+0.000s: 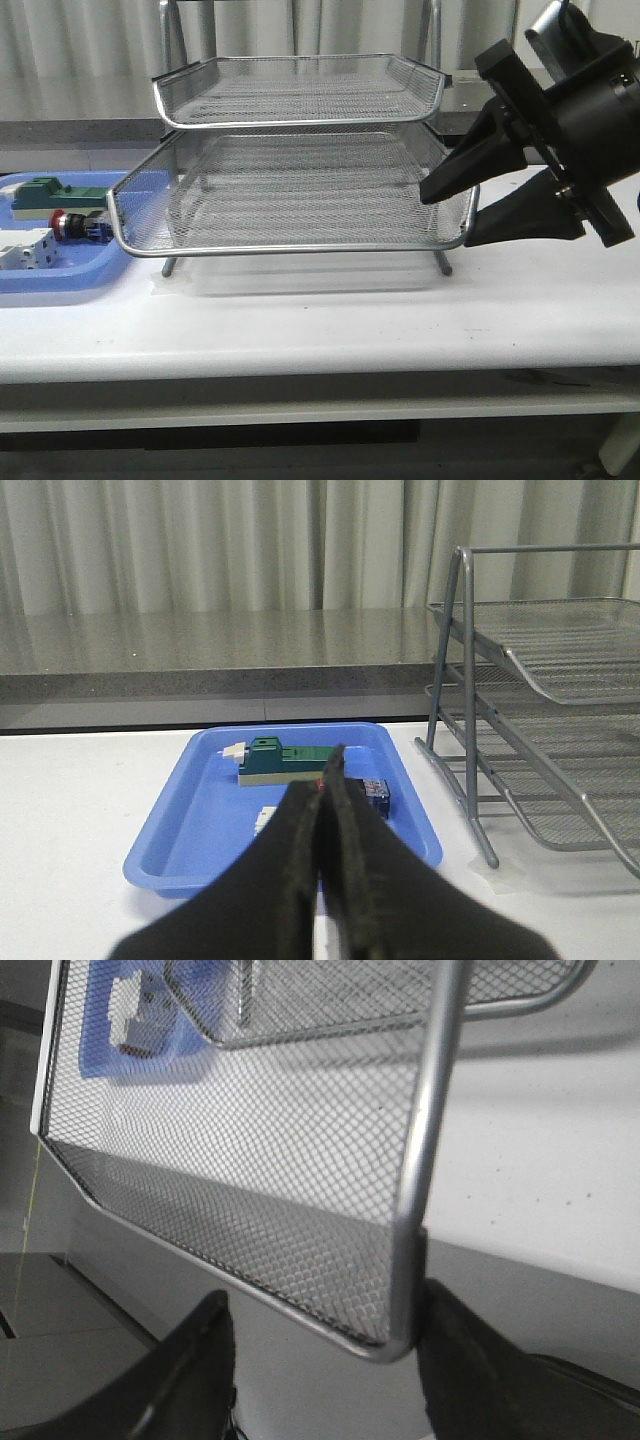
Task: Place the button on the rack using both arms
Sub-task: 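Pull the middle mesh tray out toward the robot with the right gripper, then release the tray and raise the right gripper away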
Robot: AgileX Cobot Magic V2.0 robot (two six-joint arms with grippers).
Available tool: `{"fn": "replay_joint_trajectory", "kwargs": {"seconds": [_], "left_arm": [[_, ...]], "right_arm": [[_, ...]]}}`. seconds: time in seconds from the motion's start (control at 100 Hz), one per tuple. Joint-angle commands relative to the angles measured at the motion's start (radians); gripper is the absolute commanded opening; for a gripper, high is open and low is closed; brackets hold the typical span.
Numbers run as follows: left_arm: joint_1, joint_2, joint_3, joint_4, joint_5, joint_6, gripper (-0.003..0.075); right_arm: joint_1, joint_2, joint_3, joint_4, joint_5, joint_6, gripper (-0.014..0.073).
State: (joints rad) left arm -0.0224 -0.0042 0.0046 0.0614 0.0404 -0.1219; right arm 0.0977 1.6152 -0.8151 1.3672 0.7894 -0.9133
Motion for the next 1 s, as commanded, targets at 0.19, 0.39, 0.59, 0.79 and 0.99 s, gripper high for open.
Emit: {"fn": "replay_joint_trajectory", "kwargs": {"seconds": [0.19,0.39,0.59,0.79,0.99], "left_arm": [[0.000,-0.032,0.032,-0.008,-0.083,-0.010,-0.0020],[0.000,-0.032,0.032,-0.008,-0.083,-0.010,-0.0020],[0.000,-0.032,0.032,-0.008,-0.083,-0.010,-0.0020],[0.000,-0.032,0.032,-0.008,-0.083,-0.010,-0.0020],[0.000,-0.032,0.032,-0.008,-0.083,-0.010,-0.0020]], "right_arm": [[-0.004,-0.060,-0.023,-0.072,0.043,0.008,0.0425],[-0.004,-0.175,-0.023,-0.239,-0.015,0.097,0.0425],[-0.004,-0.358,-0.023,-0.526,-0.050,0.292,0.0425],[-0.004,-0.549,-0.024,-0.834,-0.057,0.515,0.0425],[-0.004,-0.742,-0.024,-1.110,-0.040,0.727,0.0425]]}}
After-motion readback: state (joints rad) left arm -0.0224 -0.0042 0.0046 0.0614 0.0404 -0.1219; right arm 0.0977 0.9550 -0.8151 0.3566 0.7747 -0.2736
